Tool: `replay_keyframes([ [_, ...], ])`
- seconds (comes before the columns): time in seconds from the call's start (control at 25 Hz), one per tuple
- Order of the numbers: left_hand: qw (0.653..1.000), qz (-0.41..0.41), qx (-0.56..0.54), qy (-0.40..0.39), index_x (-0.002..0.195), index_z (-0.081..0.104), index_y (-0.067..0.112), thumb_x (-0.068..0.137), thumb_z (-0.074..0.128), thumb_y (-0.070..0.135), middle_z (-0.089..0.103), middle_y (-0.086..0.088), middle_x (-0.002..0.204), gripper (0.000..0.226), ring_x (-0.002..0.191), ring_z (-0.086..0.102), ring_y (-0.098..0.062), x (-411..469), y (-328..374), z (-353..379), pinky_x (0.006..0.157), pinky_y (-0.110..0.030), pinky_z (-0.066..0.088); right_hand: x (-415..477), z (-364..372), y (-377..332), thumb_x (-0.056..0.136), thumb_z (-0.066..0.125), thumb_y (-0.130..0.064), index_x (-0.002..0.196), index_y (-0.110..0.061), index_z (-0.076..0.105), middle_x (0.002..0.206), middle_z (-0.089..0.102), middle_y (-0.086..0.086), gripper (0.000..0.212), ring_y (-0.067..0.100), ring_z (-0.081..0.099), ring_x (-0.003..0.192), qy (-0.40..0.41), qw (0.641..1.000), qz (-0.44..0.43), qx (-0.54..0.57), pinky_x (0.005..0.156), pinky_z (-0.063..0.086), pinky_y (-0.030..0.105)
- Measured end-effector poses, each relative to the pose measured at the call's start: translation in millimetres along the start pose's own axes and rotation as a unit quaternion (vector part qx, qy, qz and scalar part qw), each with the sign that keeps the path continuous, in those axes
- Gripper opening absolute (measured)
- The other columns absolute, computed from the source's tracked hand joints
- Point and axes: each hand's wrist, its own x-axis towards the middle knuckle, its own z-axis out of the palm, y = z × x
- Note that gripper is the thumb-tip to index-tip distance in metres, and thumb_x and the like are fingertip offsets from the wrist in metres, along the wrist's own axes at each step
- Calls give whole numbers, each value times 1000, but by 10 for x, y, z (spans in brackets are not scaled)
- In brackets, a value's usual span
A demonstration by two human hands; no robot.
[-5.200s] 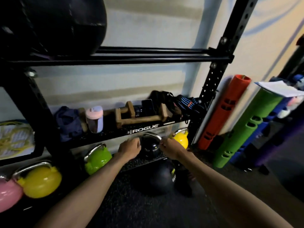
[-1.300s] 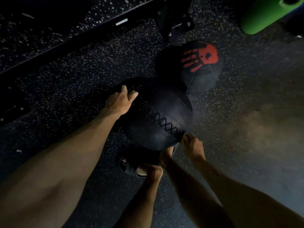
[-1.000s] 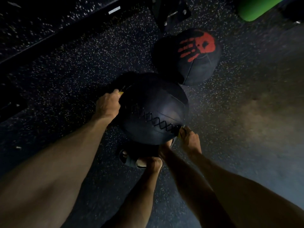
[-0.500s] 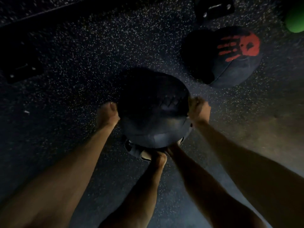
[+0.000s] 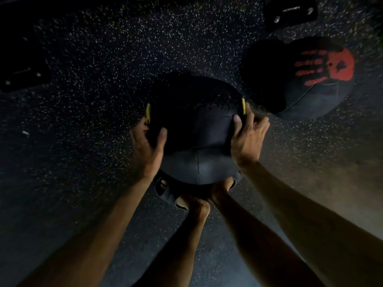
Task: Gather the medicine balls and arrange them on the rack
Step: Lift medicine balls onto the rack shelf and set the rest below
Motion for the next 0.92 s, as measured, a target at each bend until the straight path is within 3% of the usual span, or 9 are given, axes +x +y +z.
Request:
replay_keyframes([
  [0.04, 999, 16, 12, -35, 154, 27, 24, 87, 59, 61, 30, -8, 153, 82, 134, 35, -11, -94, 4, 62, 104, -15, 39, 111, 1, -54, 105, 41, -43, 150, -15, 43, 127, 43, 27, 54, 39, 43, 115, 2, 1000, 11, 3, 100, 35, 46],
  [0.12, 994, 63, 54, -71, 159, 15, 23, 79, 64, 65, 10, -9, 165, 103, 151, 16, -21, -142, 38, 204, 120, -35, 26, 388, -18, -115, 104, 43, -45, 148, -15, 47, 129, 44, 25, 53, 38, 43, 119, 4, 999, 32, 26, 102, 33, 41],
  [0.2, 992, 97, 68, -39, 158, 23, 17, 75, 65, 68, 16, -12, 164, 106, 150, 20, -28, 31, 138, 283, 121, -45, 24, 648, -23, -129, 102, 48, -46, 142, -11, 53, 128, 46, 22, 53, 36, 44, 120, 9, 996, 51, 75, 103, 34, 38],
  [0.28, 995, 85, 56, -12, 156, 30, 21, 72, 65, 71, 24, -9, 161, 103, 147, 26, -27, 278, 227, 263, 119, -44, 27, 799, -19, -114, 102, 49, -45, 134, -9, 58, 128, 49, 19, 49, 32, 45, 122, 10, 988, 61, 143, 104, 37, 34],
  [0.4, 1000, 18, 14, -22, 154, 29, 37, 68, 64, 77, 28, -3, 159, 101, 145, 28, -24, 654, 295, 180, 117, -42, 30, 787, 84, 82, 104, 44, -44, 137, -17, 56, 138, 49, 12, 44, 23, 44, 131, -24, 967, 95, 236, 111, 32, 27],
  [0.56, 984, -103, -144, 5, 156, 21, 37, 71, 54, 87, 29, 2, 161, 104, 144, 35, -17, 990, 114, 80, 116, -38, 36, 901, 302, 271, 101, 42, -56, 146, -25, 50, 145, 54, -1, 55, 13, 48, 135, -117, 905, 150, 380, 118, 35, 37],
  [0.72, 917, -196, -317, -142, 147, 45, 37, 85, 41, 83, 52, 8, 148, 77, 136, 50, -15, 1072, -224, 137, 113, -41, 40, 1058, 465, 410, 100, 47, -52, 142, -20, 55, 144, 57, 1, 54, 16, 49, 137, -103, 875, 147, 449, 119, 35, 42],
  [0.8, 909, -189, -335, -158, 137, 56, 42, 86, 44, 80, 60, 9, 140, 65, 128, 58, -13, 1112, -222, 197, 107, -39, 45, 1084, 451, 410, 101, 48, -49, 137, -24, 59, 139, 61, -3, 45, 14, 53, 133, -100, 865, 153, 467, 116, 38, 42],
  [0.92, 908, -172, -343, -167, 138, 56, 39, 88, 43, 77, 59, 6, 141, 64, 130, 57, -16, 1059, -87, 104, 106, -40, 45, 998, 251, 292, 100, 50, -48, 120, -34, 66, 127, 65, -12, 29, 7, 57, 124, -89, 865, 153, 470, 113, 42, 39],
])
